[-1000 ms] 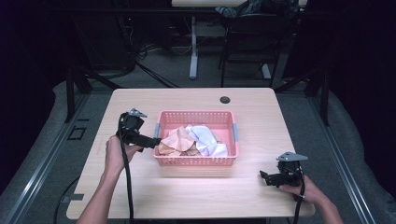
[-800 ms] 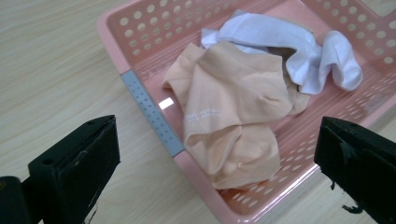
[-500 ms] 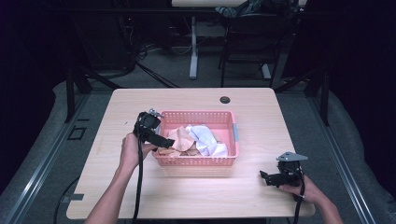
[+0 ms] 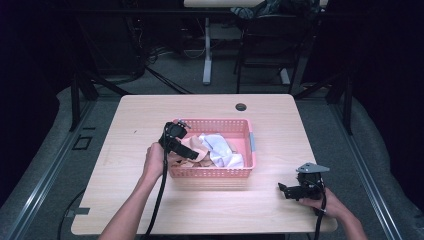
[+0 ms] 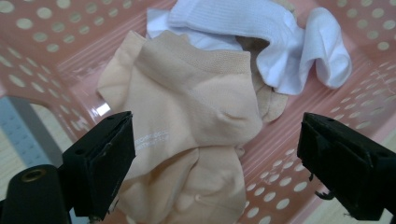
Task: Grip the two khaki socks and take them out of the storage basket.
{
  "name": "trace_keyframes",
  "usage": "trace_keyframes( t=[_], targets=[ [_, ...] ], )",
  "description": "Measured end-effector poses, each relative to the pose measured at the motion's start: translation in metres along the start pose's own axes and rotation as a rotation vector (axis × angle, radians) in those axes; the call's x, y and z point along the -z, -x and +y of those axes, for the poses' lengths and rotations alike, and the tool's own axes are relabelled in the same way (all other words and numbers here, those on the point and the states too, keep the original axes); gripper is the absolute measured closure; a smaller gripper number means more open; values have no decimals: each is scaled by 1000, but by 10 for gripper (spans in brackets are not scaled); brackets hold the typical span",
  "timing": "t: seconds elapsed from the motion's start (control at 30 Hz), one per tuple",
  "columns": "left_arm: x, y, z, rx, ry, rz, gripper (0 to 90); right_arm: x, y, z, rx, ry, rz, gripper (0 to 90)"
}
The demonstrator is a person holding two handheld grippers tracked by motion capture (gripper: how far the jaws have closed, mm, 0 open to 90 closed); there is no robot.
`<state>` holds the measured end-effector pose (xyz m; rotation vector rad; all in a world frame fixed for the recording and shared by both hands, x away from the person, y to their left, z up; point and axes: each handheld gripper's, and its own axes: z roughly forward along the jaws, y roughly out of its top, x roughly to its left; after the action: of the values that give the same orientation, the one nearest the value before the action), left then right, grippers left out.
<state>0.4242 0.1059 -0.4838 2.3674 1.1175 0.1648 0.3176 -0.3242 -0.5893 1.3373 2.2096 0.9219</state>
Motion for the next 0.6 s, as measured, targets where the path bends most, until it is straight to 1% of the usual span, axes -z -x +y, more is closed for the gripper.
trace_keyframes(
  t=[0.17,0.33,0.47,0.53,0.57,0.6],
  targets=[
    [-12,5,4,3,-29,-11,169,0,0,0,0,0,0,0],
    [-22,7,8,9,-62,-4,237,0,0,0,1,-1,2,0],
    [-31,8,10,13,-88,20,283,0,0,0,1,-1,2,0],
    [-35,9,11,14,-108,34,290,0,0,0,0,-1,3,0],
    [-37,10,12,16,-119,47,309,0,0,0,0,-1,3,0],
    [-38,10,12,17,-120,53,329,0,0,0,0,-1,2,0]
  ],
)
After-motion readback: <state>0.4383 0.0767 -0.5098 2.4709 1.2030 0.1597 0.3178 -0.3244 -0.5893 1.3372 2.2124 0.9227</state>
